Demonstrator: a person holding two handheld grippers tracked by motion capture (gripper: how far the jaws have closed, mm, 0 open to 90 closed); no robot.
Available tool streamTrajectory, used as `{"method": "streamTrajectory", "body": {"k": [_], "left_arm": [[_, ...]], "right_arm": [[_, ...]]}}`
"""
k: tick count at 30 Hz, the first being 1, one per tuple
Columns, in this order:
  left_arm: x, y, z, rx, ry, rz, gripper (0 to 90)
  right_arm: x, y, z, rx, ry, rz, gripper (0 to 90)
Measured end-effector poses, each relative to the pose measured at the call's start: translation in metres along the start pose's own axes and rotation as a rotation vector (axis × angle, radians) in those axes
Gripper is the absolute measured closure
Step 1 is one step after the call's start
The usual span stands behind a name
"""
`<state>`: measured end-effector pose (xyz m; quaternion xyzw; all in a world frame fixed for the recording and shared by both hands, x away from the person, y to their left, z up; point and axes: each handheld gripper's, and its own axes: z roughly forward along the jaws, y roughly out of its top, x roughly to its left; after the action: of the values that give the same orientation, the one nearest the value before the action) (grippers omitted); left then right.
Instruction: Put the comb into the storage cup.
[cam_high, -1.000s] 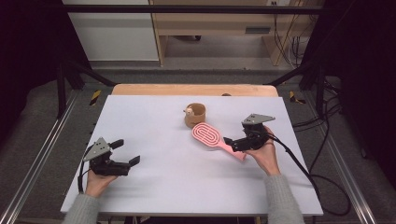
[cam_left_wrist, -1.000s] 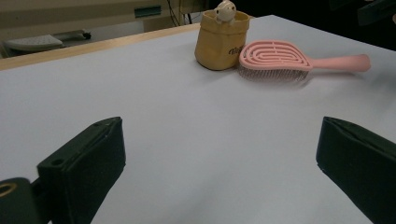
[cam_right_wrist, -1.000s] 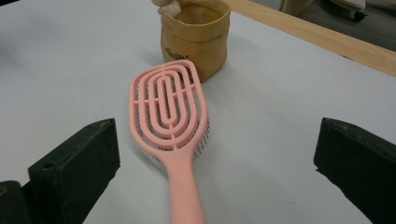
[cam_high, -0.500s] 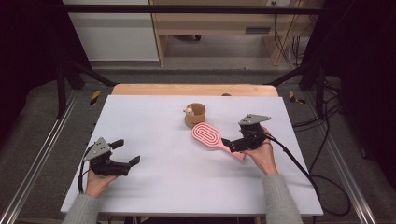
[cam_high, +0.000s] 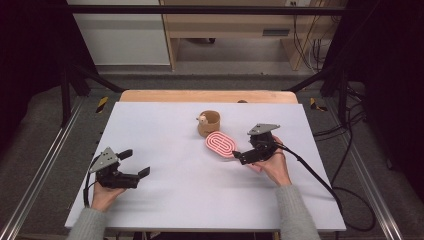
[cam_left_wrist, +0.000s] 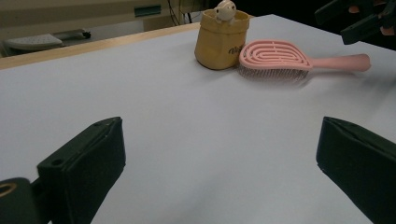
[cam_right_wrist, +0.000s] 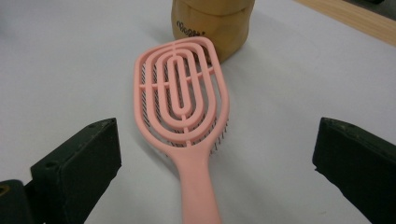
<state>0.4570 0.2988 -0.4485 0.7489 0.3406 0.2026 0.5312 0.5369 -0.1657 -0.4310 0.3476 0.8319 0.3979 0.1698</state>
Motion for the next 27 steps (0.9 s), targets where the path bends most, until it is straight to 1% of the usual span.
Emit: {"method": "streamTrajectory", "body": {"k": [4,17,20,25,27], "left_arm": [[0.000,0.000,0.000,0.001,0.001,0.001,1.2],[0.000,0.000,0.000,0.000,0.002,-0.003,1.1],[0.000,0.000,0.000,0.000,0.002,-0.003,1.2],[0.000,0.000,0.000,0.000,0.001,-0.004,1.2],[0.000,0.000,0.000,0.001,0.001,-0.004,1.1]], "right_arm": [[0.001,-0.002,0.005,0.027,0.002,-0.007,1.7],[0.001,-0.006,0.017,0.073,0.006,-0.016,2.1],[0.001,-0.008,0.019,0.085,0.007,-0.018,3.4],[0.002,-0.010,0.024,0.116,0.015,-0.021,8.3],[0.002,-0.010,0.025,0.126,0.012,-0.025,11.4]]}}
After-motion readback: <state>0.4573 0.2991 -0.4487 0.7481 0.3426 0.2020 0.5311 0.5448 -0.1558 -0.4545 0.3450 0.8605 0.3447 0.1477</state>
